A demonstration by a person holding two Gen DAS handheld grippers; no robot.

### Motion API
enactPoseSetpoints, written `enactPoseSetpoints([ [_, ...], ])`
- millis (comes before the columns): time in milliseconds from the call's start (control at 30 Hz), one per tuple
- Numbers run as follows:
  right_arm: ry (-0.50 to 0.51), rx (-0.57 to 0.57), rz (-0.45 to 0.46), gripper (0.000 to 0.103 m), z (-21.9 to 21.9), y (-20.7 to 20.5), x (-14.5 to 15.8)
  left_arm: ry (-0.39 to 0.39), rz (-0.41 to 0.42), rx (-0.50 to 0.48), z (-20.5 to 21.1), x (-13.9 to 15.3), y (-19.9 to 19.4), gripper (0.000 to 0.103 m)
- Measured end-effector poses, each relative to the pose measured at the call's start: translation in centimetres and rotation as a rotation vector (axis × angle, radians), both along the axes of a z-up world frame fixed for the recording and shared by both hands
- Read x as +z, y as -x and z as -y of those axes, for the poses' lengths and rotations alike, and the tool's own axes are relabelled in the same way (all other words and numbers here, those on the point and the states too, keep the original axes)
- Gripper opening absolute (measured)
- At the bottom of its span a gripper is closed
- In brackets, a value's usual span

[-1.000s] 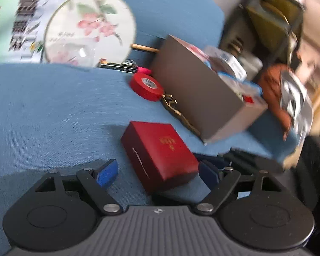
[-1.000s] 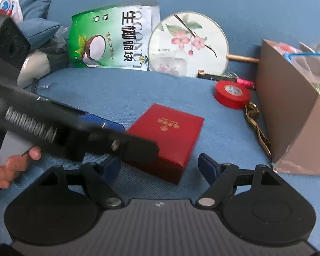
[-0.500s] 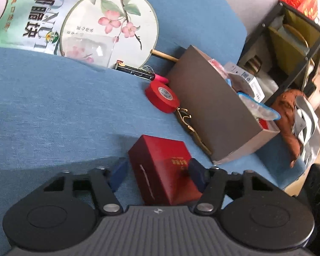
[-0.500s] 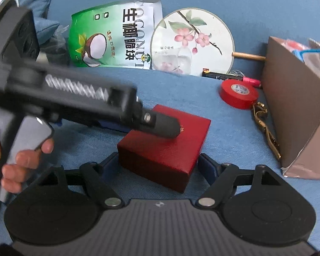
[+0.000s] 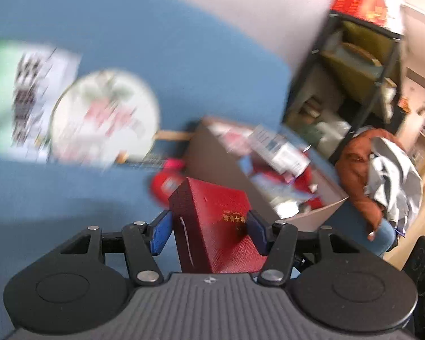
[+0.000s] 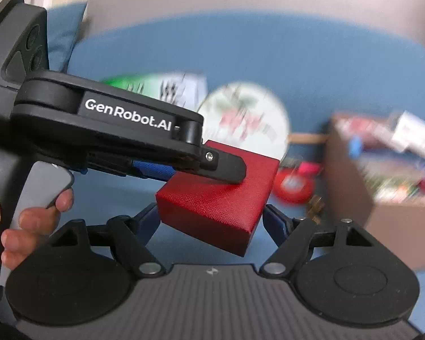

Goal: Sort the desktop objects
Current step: 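Carry the red gift box into the cardboard box and release it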

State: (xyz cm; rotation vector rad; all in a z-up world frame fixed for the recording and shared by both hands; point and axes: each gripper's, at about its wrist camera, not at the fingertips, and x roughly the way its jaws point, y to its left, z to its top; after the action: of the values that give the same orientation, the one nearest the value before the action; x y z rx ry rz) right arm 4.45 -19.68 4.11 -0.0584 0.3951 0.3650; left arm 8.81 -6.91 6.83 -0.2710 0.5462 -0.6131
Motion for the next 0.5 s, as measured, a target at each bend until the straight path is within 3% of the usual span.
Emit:
enactPoseSetpoints([
  [133, 0.035, -0.084, 0.107, 0.077, 2.0, 0.8, 2.9, 0.011, 0.06, -0.069, 3.6, 2.9, -0.9, 0.061],
  [267, 0.013, -0.202, 0.153, 0.077, 5.3, 0.8, 4.5, 0.006, 0.118, -0.163, 8.4, 4.2, -2.1, 0.06],
  [500, -0.036, -0.419, 0.144, 0.077, 12.0, -0.3, 5.0, 0.027, 0.045, -0.32, 16.8, 4.0, -6.4, 0.06],
])
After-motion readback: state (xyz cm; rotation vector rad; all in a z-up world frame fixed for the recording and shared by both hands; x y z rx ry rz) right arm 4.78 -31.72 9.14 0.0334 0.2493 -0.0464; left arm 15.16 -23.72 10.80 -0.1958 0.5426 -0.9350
